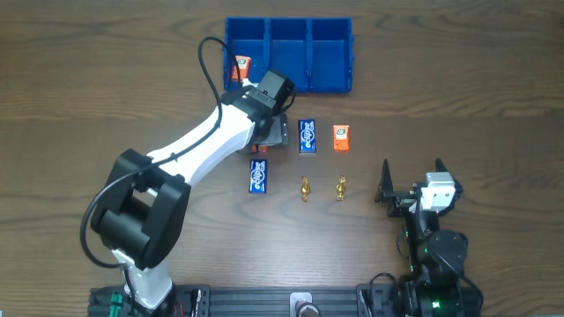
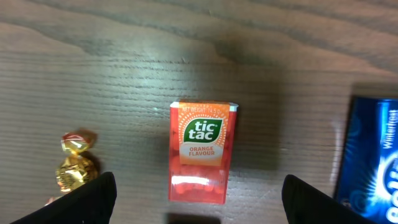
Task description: Sort Candies Into Trays
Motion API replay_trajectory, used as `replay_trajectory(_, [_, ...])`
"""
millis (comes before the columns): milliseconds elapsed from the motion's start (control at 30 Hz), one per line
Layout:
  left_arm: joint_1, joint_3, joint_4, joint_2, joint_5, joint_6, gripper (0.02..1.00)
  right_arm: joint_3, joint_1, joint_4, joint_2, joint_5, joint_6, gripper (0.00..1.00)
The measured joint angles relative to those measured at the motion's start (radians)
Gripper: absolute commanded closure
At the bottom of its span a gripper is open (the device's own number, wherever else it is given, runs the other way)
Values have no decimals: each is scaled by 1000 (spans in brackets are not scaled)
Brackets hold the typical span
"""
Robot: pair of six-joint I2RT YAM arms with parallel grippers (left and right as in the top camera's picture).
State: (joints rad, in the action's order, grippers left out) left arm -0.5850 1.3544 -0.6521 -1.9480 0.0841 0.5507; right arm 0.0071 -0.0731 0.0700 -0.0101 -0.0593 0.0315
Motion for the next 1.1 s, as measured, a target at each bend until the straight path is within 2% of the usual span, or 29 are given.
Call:
replay_trajectory(100, [1,0,8,-42,-11,0,187,0,0,0,0,0,0,3])
replay_trajectory(200, [1,0,11,-79,-18,2,279,0,0,0,0,0,0,3])
replay_trajectory(233, [1,2,18,-91,-26,3,323,0,0,0,0,0,0,3])
replay_trajectory(300, [2,3,26,-91,-29,8,520,0,0,0,0,0,0,3])
replay_trajectory(400, [2,3,26,-93,-34,9,669,0,0,0,0,0,0,3])
replay_trajectory(833, [2,38,5,-44,-18,-6,706,0,0,0,0,0,0,3])
replay_trajectory(1100, [80,468,-144,73,76,-102,687,0,0,0,0,0,0,3])
